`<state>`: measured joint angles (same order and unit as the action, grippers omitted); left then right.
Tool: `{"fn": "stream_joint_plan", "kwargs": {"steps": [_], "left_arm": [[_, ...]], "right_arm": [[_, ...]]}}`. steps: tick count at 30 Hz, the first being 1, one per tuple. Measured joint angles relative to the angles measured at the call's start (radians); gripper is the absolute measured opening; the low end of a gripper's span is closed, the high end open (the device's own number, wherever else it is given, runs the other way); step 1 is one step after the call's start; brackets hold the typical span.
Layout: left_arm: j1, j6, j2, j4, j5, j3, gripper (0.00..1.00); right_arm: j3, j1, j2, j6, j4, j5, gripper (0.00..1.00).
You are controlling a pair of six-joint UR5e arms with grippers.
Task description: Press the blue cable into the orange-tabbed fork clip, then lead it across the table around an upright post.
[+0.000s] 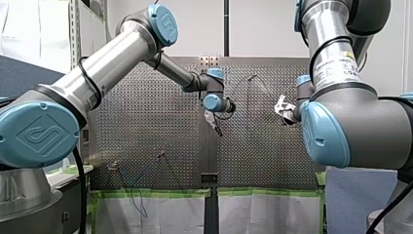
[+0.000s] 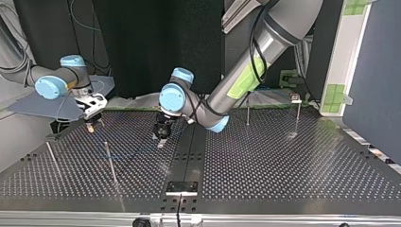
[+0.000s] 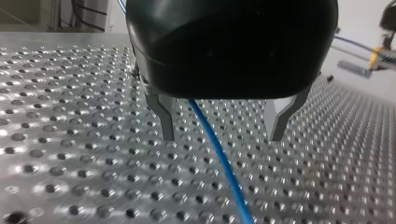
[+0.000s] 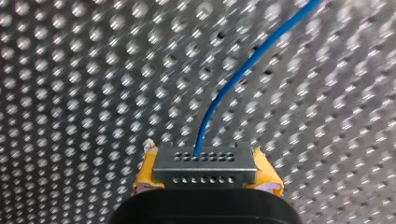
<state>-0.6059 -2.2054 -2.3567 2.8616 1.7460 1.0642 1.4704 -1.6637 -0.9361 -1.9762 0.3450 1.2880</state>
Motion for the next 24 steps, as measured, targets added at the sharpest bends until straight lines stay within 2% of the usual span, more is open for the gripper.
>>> {"fn": "stream_joint_plan", "kwargs": {"steps": [7, 18, 24], "left_arm": [[-0.003, 0.064, 0.000, -0.031, 0.064, 0.000, 0.93], [-0.021, 0.167, 0.000, -0.078, 0.172, 0.000, 0.93], [-0.026, 0.182, 0.000, -0.080, 0.233, 0.000, 0.93]], "right_arm": [[0.000, -0.001, 0.042, 0.015, -0.011, 0.026, 0.00], [0.001, -0.007, 0.090, 0.019, -0.010, 0.055, 0.00], [0.001, -0.009, 0.128, 0.024, -0.008, 0.069, 0.00]]}}
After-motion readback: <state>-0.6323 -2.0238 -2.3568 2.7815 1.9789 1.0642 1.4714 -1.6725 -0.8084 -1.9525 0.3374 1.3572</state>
